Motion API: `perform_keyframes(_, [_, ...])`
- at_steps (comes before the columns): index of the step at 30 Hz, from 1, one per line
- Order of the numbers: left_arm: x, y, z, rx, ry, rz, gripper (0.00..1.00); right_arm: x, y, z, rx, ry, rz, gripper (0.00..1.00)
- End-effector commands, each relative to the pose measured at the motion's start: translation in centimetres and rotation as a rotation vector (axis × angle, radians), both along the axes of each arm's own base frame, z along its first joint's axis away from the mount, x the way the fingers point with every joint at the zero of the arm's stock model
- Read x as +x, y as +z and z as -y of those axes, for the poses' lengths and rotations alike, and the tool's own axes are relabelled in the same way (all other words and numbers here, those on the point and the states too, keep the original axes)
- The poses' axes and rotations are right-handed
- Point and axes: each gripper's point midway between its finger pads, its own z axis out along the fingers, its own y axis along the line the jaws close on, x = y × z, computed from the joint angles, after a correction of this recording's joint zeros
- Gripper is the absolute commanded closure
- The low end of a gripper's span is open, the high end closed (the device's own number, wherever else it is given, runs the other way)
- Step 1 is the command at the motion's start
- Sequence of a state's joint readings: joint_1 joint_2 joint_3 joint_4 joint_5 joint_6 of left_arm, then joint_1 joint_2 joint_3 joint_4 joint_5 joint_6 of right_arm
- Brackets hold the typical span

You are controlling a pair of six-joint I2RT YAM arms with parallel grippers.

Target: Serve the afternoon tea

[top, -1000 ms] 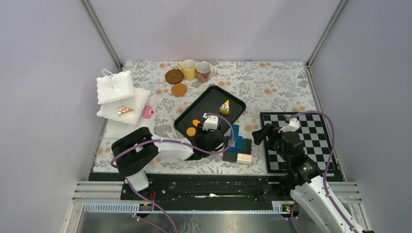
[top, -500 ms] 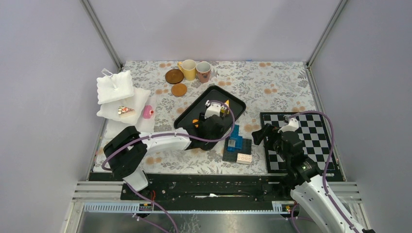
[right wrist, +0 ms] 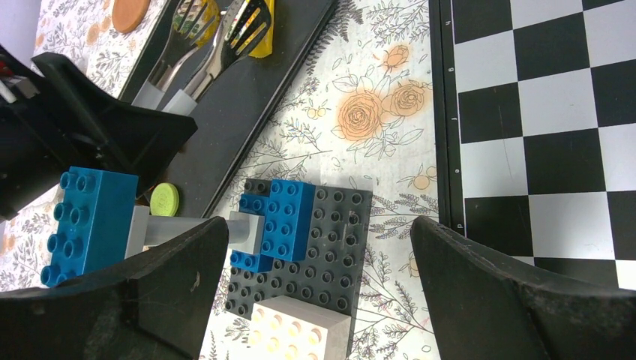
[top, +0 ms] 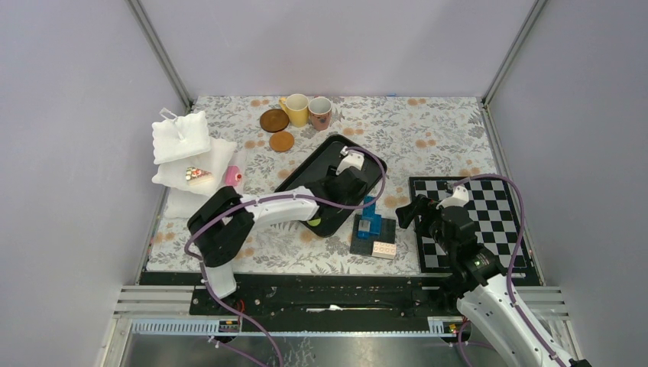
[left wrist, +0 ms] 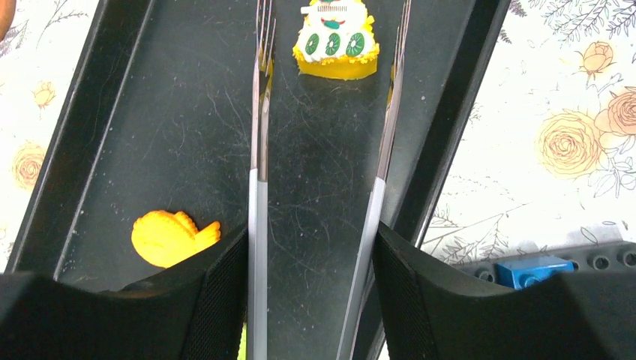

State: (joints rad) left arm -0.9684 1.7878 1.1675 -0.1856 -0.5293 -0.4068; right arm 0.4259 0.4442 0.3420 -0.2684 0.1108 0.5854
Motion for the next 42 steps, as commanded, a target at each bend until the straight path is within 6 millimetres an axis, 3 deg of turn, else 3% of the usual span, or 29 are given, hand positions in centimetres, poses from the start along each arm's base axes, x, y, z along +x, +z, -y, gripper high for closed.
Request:
perform_keyframes(1, [1.8, 1.7, 1.5, -0.016, -0.016, 0.043, 0.42, 0.6, 0.8, -0.3, 0.015, 0.002, 0.039, 0.02])
perform_keyframes(8, [2.7, 0.2, 2.1, 0.026, -0.015, 0.031, 0.43, 0.5, 0.7, -0.4, 0.015, 0.004, 0.037, 0.02])
perform_keyframes(18, [2.5, 0.6, 1.1, 0.011, 0.022, 0.038, 0.66, 0.5, 0.7, -0.3, 0.018, 0.002, 0.038, 0.02])
perform_keyframes(21, [2.3, 0.8, 0.9, -0.007, 0.027, 0.035, 0.68, 0.5, 0.7, -0.3, 0.019, 0.002, 0.041, 0.02])
perform_keyframes(29, [2.2, 2.4, 0.0, -0.034, 0.048, 0.057, 0.83, 0.7, 0.7, -0.2, 0.003, -0.005, 0.030, 0.02])
perform_keyframes(33, [2.4, 3.2, -0.9, -0.033, 0.068, 0.047, 1.00, 0.9, 0.9, 0.3, -0.004, -0.035, 0.044, 0.02])
perform_keyframes(42, [2.0, 6.2, -3.2, -0.053, 0.108, 0.050, 1.00, 0.8, 1.5, 0.7, -0.001, -0.053, 0.066, 0.02])
